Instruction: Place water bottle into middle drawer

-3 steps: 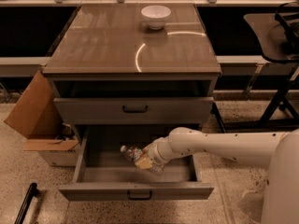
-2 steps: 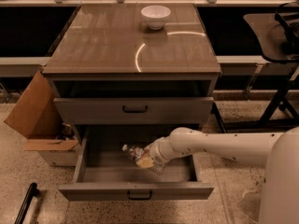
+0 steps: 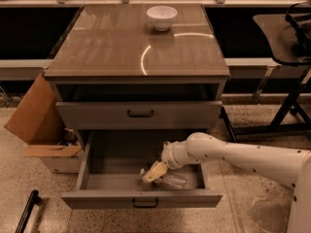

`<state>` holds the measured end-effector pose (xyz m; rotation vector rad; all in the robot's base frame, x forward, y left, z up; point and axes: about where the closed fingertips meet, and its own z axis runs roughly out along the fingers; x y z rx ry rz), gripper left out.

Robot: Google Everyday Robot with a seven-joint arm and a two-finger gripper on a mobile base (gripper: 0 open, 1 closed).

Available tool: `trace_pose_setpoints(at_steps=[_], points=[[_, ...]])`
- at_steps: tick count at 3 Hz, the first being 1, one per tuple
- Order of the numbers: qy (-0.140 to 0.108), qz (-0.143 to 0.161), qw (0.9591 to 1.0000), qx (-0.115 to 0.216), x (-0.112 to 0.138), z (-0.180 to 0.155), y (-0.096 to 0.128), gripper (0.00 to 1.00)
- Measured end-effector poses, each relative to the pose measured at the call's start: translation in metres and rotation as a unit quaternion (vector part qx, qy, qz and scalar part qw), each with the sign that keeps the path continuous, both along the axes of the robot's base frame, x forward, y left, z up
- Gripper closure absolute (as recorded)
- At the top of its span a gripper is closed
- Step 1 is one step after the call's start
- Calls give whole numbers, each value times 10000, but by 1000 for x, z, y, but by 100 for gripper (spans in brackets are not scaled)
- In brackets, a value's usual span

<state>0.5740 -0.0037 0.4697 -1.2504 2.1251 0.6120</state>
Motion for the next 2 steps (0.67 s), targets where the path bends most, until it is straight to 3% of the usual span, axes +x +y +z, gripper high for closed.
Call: trace_pose_setpoints(at_steps=[1, 2], points=[[-114, 27, 9996, 258, -11, 35, -20, 0], [-122, 112, 9995, 279, -33, 83, -46, 0]])
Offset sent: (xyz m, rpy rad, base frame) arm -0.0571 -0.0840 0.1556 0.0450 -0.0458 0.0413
